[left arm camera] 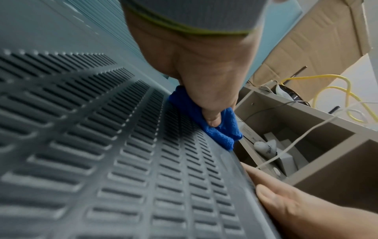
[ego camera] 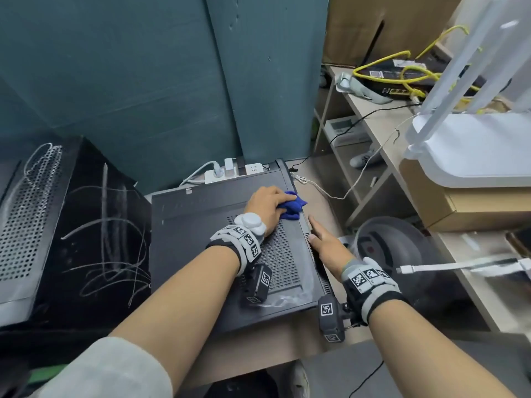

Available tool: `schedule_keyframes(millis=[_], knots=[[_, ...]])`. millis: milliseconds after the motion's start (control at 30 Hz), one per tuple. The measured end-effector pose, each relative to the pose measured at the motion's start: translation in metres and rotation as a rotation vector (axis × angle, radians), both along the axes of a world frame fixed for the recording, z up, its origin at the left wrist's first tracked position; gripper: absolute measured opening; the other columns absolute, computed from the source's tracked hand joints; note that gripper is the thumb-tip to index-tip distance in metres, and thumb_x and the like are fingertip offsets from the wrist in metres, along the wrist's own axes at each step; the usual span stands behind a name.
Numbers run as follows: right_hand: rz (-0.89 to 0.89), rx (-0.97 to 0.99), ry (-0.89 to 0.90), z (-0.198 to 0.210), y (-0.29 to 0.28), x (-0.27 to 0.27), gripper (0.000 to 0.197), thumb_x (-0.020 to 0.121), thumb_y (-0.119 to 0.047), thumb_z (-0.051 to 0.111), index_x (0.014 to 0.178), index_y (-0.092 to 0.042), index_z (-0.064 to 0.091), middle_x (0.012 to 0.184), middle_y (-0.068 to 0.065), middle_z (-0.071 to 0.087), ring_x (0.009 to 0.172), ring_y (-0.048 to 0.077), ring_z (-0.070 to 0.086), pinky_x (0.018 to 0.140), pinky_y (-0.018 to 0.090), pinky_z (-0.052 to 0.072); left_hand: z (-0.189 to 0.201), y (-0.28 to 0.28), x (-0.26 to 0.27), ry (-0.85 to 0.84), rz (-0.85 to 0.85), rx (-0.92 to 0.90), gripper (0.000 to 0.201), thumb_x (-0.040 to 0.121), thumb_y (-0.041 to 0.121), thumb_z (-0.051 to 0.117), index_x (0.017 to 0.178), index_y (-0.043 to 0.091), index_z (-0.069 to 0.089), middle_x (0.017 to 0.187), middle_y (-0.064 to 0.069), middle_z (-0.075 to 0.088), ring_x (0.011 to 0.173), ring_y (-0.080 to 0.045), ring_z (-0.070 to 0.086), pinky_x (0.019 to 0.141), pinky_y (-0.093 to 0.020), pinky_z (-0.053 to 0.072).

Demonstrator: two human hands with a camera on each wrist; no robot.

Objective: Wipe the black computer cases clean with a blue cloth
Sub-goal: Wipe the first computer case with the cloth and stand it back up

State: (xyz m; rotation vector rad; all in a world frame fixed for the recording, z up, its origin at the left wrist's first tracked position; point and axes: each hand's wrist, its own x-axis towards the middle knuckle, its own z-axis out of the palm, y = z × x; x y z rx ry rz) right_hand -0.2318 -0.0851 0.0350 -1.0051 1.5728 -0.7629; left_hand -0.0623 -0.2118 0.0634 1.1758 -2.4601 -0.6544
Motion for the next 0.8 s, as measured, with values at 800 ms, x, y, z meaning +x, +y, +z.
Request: schedule_keyframes(millis=[800], knots=[[-0.073,-0.142,0.215,-0.010,0.083,0.024,0.034,0.107,-0.018,0.034,0.133,-0.010,0.054,0.120,0.000,0.060,0.109,0.017,0.056,0.099,0.023,0.039,-0.012,0.179,0.007,-0.148,0.177,-0.112,0.035,0.083,0.049,0.070,0.109,0.026,0.064,0.097,-0.003,0.045,0.089,-0.027,0.046,0.077,-0.040,0.042]])
